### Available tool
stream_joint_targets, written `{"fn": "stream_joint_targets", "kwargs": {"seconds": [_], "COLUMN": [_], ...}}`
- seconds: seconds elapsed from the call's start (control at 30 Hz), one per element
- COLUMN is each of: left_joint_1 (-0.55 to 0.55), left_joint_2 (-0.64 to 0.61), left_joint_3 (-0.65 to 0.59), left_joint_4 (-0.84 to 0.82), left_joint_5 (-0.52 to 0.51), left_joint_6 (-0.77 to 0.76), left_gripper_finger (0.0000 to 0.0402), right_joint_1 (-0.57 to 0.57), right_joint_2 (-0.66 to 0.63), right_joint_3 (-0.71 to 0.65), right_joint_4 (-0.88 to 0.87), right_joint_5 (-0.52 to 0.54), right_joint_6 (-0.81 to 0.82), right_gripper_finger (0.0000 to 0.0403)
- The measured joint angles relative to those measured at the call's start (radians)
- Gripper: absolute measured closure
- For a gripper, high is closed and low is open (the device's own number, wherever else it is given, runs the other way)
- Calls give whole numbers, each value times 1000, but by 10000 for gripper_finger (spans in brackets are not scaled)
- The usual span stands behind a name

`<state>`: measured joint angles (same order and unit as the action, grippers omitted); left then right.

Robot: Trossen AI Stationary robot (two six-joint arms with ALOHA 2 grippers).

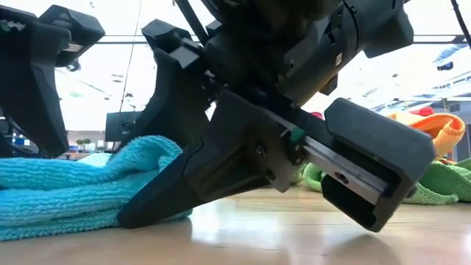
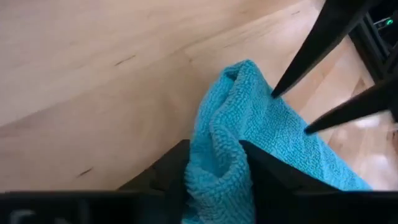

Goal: Fold microfiber towels
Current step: Fold the blue microfiber cloth

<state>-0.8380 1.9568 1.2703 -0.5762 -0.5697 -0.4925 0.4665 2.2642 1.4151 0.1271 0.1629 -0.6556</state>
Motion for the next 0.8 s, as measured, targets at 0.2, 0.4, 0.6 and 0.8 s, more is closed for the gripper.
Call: {"fn": "stream_joint_targets", "kwargs": {"seconds": [0.2,0.4,0.6,0.8], "left_joint_1": [-36,-47,-49,-62], "left_joint_2": [-21,-25,-24,-24], "left_joint_3": [65,107,97,97], "left_joint_4": [-119,-231,-230,-230], "left_joint_5": [-1,-3,-1,-2], "left_joint_6": [53,-16,-68,-70], "left_gripper_finger": [279,291,288,286], "right_joint_1": [-1,-1,-7,-7], "right_joint_2": [0,0,-4,-44], "right_joint_3": [-1,17,62,94], "right_joint_4": [-25,-53,-141,-202], "right_joint_5": [-20,-65,-149,-272], "right_joint_6": [31,84,148,220], "right_gripper_finger": [357,388,391,391]}}
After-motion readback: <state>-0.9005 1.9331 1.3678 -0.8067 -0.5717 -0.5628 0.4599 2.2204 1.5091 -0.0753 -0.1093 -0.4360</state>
